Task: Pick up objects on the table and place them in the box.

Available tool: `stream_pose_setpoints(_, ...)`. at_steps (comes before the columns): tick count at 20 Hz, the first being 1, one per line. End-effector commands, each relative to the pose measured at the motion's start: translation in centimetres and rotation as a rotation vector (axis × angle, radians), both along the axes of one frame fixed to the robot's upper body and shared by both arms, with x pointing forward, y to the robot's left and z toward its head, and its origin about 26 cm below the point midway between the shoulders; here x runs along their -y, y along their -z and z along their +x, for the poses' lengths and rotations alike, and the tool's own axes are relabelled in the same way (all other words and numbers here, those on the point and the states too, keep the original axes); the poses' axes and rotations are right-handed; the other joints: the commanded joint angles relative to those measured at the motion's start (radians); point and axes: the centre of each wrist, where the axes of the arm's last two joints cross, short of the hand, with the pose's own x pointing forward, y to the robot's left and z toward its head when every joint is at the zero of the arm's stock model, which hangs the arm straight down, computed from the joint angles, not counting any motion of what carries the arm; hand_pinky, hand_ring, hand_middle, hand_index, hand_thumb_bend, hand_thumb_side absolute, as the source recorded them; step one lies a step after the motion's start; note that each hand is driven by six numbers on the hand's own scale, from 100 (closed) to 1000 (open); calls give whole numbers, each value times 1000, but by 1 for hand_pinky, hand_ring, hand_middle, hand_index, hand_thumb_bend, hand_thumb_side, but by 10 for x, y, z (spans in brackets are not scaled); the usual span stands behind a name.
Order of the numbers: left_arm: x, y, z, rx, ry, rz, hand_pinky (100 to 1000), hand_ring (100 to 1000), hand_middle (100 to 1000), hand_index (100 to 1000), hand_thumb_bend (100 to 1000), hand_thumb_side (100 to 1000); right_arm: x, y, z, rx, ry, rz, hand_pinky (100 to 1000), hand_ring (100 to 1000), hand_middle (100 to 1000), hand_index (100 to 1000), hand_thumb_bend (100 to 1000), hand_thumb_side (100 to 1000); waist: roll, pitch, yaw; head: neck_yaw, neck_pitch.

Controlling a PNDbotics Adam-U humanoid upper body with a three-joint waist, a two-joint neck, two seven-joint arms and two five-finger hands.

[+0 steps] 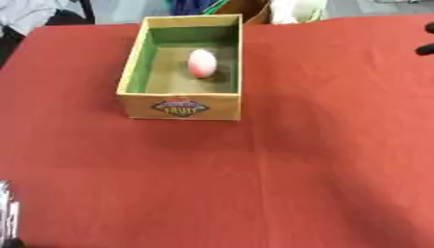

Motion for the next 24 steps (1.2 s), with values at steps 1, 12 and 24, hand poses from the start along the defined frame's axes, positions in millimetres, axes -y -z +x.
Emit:
stream_pose_setpoints(1,-1,-9,-2,31,-2,18,593,524,474,634,100,680,0,-8,-3,30,-6,-11,510,659,554,738,100,523,-4,-20,2,2,5)
stream_pose_setpoints(12,0,-8,-2,31,-4,13,593,525,474,634,100,679,0,-8,-3,33,-8,-5,510,660,554,738,100,507,-5,-20,-3,-8,-15)
stream_pose_setpoints(24,-1,-8,-2,31,-5,12,593,525,473,632,100,678,0,-8,-3,32,-3,-6,509,659,552,738,100,504,-4,-16,-2,-14,7)
